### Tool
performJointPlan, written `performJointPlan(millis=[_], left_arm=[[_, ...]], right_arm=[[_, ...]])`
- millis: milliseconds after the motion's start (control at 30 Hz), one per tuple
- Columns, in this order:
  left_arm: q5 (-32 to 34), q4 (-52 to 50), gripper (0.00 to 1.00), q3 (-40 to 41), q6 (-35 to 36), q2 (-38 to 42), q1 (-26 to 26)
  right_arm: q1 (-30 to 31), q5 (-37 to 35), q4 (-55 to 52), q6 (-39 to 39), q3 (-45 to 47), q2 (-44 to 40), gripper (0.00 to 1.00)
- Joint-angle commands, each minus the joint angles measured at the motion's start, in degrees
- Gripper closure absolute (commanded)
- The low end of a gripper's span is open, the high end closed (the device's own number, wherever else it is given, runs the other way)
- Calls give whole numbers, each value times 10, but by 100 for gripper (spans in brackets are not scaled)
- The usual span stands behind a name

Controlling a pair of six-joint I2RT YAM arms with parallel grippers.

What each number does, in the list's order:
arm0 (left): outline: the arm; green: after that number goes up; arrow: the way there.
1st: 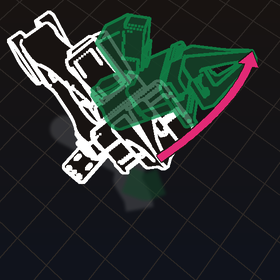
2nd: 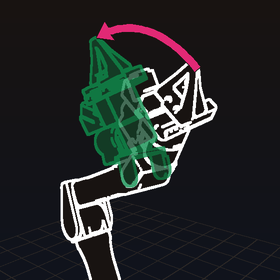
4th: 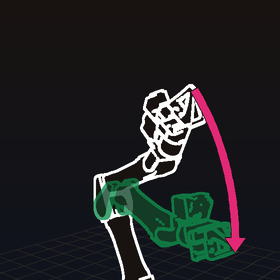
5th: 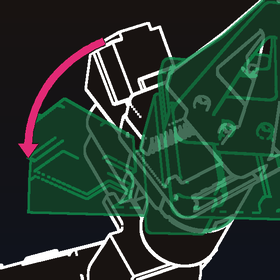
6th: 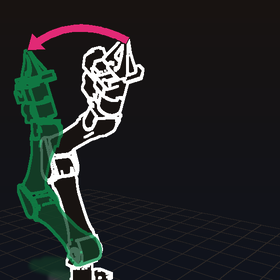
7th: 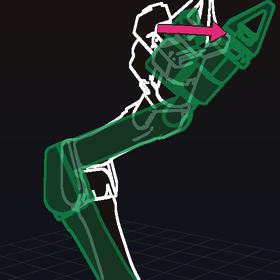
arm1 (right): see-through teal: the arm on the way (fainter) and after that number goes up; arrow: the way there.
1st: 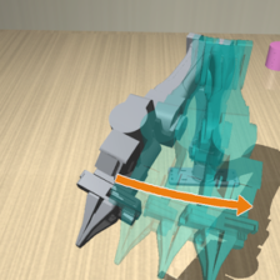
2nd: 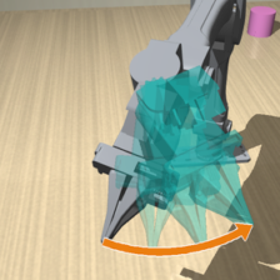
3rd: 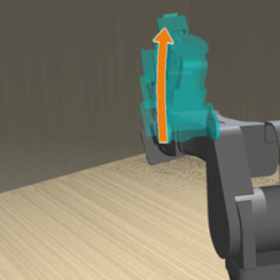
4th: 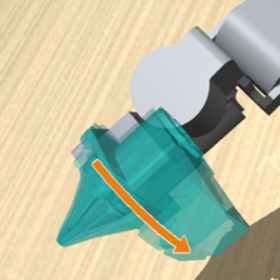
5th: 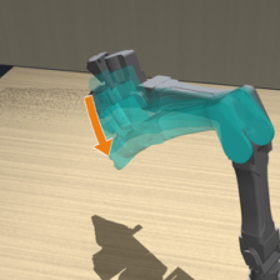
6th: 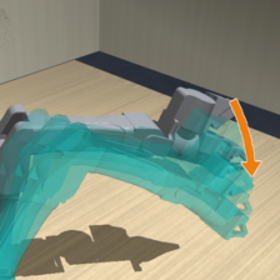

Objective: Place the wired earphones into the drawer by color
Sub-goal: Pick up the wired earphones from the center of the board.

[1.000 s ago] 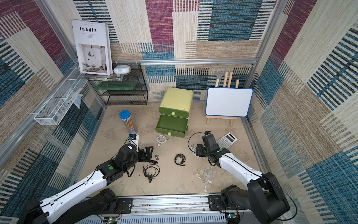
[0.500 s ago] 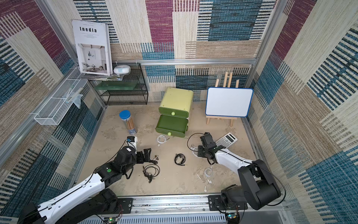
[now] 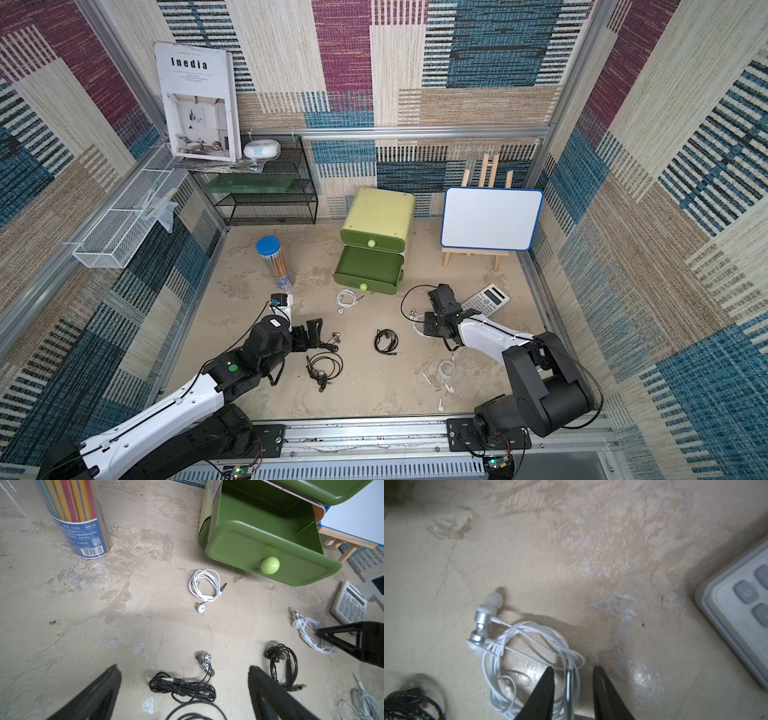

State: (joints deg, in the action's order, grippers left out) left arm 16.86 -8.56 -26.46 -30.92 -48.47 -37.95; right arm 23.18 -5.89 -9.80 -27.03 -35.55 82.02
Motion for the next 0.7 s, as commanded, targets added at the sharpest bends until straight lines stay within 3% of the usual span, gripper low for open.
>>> performJointPlan(millis=[0,133,300,667], left_arm=[[9,7,1,3,3,3,1],[11,5,1,5,3,8,1],[13,4,1,8,4,19,1],[12,-5,1,16,4,55,1]], right_arm=[[-1,4,3,5,-5,6,68],[-2,7,1,5,-6,9,73],[-3,15,0,7,-2,3,89],[-5,23,-31,10,-4,-48,97]])
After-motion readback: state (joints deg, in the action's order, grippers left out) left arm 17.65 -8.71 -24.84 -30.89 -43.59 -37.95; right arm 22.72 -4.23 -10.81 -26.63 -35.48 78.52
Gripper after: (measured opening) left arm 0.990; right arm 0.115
